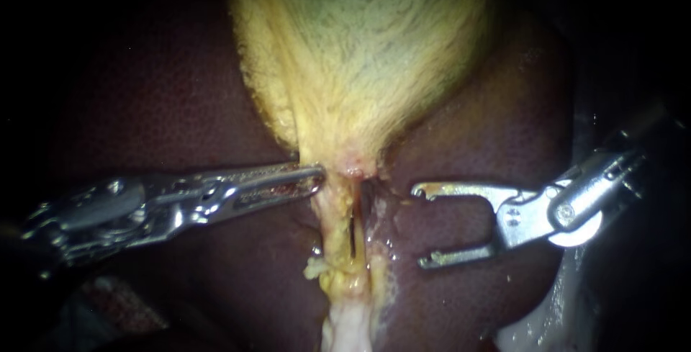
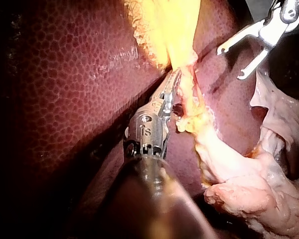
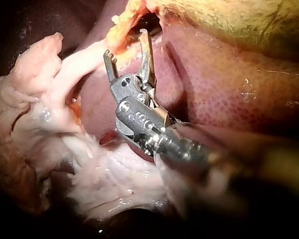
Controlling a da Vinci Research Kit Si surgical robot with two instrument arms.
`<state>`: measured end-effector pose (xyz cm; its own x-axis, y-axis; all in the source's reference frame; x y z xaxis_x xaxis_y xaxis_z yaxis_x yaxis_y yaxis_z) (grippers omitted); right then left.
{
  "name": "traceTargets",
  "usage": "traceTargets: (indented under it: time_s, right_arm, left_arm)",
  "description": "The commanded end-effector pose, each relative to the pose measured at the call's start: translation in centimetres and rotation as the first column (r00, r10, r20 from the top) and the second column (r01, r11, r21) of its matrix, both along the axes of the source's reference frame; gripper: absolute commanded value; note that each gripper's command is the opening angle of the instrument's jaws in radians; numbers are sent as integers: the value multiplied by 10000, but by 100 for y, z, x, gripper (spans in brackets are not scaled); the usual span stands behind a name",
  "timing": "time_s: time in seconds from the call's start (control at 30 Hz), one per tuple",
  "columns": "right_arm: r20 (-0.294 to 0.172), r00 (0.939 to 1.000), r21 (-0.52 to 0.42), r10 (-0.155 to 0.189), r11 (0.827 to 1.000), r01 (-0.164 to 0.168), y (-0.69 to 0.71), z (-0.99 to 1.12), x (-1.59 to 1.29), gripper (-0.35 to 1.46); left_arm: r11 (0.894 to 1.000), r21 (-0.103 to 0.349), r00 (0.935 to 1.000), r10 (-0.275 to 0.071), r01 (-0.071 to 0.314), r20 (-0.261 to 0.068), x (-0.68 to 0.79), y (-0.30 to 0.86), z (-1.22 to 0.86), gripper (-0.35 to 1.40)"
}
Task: Going back first clip left tube
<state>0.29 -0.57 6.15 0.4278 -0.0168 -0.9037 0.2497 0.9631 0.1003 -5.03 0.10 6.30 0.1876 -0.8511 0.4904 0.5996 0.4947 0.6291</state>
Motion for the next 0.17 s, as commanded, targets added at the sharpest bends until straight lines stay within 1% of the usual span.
traceTargets:
  time_s: [0.03,0.17]
  right_arm:
    - [-2,10000,8,7,10000,-7,0,0,0,60]
    - [-3,10000,8,6,10000,-6,0,0,0,60]
  left_arm:
    - [10000,0,10000,5,-5,4,0,0,0,-1]
    - [10000,10,10000,20,-20,-19,0,0,1,-1]
